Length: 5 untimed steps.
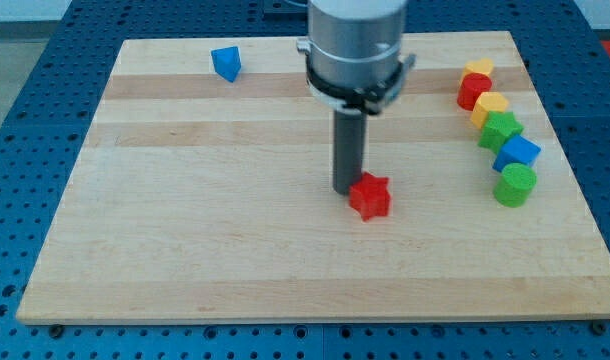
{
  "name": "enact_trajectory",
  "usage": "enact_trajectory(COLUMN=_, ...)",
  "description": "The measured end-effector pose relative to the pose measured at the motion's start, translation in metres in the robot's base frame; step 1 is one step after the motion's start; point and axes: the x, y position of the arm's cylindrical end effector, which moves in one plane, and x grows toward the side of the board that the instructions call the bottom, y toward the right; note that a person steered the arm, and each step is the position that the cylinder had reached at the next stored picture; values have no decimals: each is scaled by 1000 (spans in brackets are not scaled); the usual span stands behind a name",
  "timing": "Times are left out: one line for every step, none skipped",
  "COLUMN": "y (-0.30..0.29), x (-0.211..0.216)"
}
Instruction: Locate the red star at the bottom of the green circle
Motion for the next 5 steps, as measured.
enact_trajectory(y=16, x=21)
enact_trajectory(y=7, x=17)
enact_trajectory(y=-17, x=16)
enact_trajectory(y=-13, x=28)
enact_trajectory(y=35, x=46)
